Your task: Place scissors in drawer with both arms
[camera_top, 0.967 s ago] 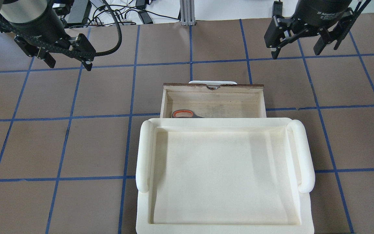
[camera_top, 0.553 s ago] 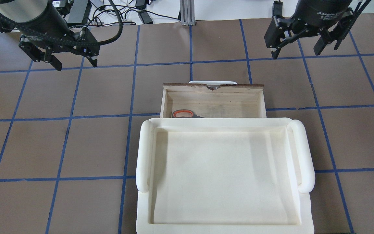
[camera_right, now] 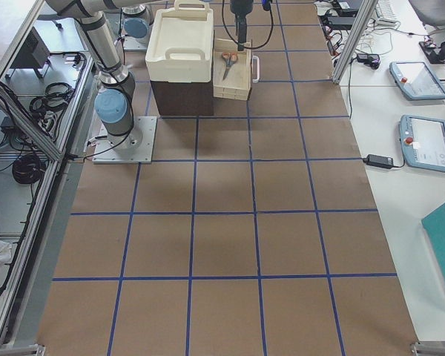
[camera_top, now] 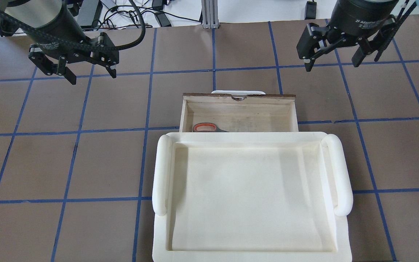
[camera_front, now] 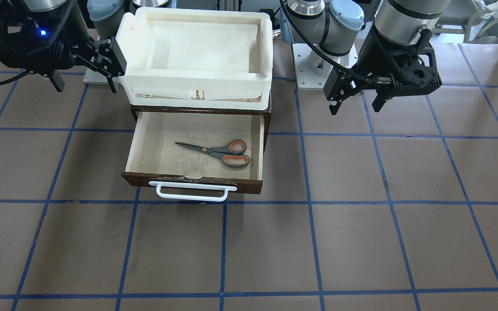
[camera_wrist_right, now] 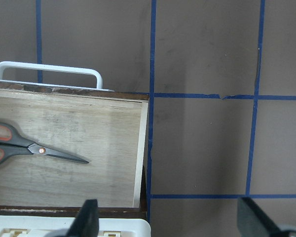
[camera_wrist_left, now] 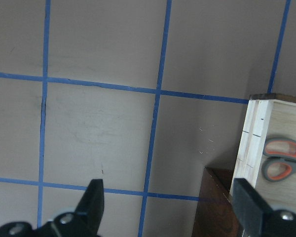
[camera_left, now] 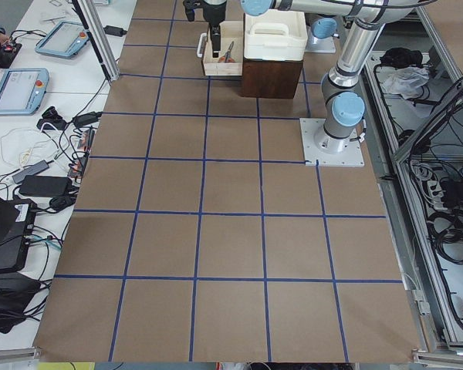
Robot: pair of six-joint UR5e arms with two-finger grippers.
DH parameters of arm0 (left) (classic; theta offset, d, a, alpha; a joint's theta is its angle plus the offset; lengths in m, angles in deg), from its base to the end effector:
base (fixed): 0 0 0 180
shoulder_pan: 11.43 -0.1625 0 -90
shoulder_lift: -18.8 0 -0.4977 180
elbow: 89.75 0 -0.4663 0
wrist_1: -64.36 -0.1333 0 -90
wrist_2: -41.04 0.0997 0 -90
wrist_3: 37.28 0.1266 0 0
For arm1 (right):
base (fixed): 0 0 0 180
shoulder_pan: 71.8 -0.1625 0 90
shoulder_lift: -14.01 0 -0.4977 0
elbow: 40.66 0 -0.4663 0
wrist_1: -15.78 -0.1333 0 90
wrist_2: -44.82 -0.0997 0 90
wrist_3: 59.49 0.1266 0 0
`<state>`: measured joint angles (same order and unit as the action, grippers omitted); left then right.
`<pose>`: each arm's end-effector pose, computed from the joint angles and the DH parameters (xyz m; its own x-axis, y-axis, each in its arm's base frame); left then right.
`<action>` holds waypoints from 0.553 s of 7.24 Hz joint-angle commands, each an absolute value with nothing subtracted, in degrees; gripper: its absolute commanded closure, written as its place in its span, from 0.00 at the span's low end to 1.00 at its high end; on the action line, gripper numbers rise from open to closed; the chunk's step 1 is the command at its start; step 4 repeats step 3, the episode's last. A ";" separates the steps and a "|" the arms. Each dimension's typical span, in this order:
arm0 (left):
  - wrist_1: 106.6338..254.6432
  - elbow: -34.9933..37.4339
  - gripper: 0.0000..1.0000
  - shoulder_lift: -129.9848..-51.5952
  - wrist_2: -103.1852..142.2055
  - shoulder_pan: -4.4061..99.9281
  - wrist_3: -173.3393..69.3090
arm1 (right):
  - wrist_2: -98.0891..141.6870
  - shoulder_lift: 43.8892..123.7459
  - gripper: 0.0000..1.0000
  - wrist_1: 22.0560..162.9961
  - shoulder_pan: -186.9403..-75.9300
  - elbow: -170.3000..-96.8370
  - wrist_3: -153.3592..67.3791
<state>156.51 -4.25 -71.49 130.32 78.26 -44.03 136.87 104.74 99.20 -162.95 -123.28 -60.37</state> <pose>-0.1318 -0.5725 0.5715 -0.9923 -0.1224 0.0167 -0.1229 0.9918 -0.0342 0.1400 -0.5556 0.6021 -0.9988 -0.0344 0.0362 -0.0354 0.9990 -0.0261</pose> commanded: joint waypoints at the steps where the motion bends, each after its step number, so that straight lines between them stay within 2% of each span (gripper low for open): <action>1: 156.29 -4.23 0.05 -71.63 130.52 79.18 -44.32 | 136.84 105.06 0.00 99.28 -162.95 -123.63 -60.37; 4: 156.38 -3.80 0.04 -71.55 130.43 79.09 -43.79 | 136.84 105.06 0.00 99.36 -162.95 -123.89 -60.37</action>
